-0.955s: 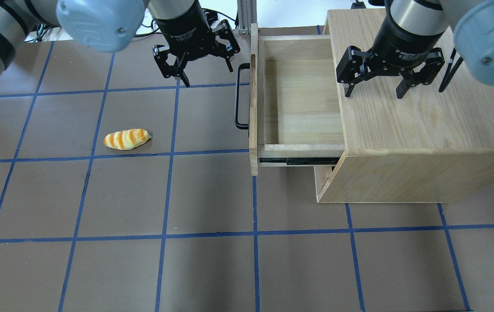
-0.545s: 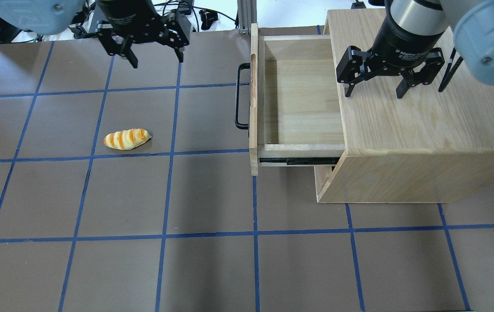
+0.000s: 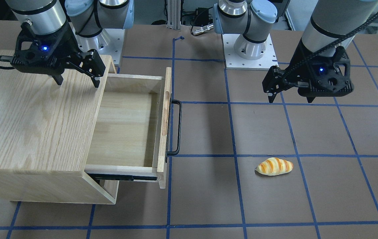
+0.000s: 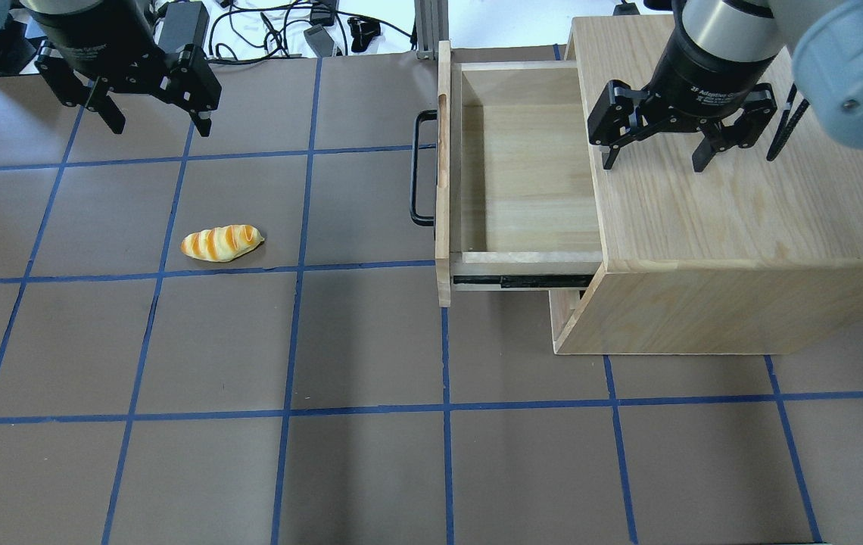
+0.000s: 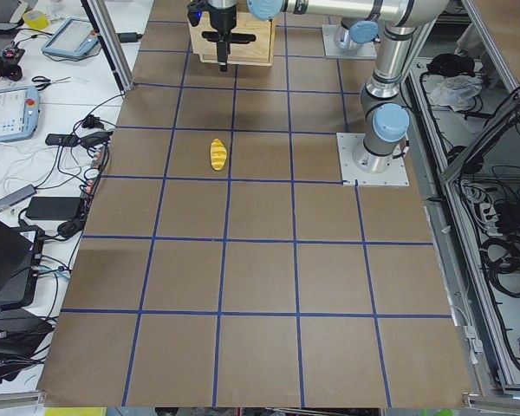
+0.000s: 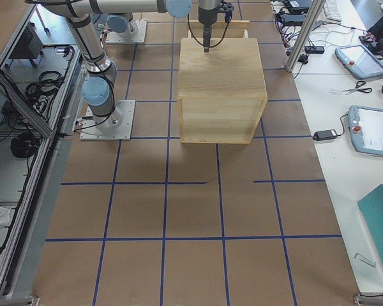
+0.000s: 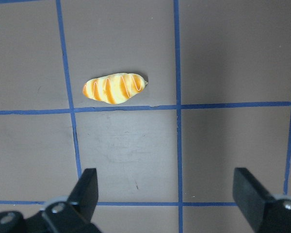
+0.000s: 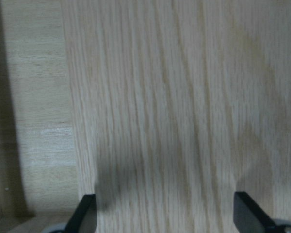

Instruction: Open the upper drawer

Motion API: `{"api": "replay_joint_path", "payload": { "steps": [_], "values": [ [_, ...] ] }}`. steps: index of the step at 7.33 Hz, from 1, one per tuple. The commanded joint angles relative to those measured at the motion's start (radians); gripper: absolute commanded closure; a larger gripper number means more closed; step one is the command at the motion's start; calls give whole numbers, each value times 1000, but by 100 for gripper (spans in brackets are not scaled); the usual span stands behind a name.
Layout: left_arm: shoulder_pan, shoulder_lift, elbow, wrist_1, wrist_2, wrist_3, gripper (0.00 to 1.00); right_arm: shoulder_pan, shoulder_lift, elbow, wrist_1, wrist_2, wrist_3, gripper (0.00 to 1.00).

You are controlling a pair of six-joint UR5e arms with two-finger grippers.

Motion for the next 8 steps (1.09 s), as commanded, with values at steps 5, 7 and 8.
{"api": "replay_joint_path", "payload": {
  "steps": [5,7,8],
  "values": [
    [-5,49,-60,29,-30,-13,0,0,0,0,0,0,0,0],
    [-5,50,-60,29,-43,-1,0,0,0,0,0,1,0,0],
    [-5,50,-60,29,-43,-1,0,0,0,0,0,0,0,0]
  ]
}}
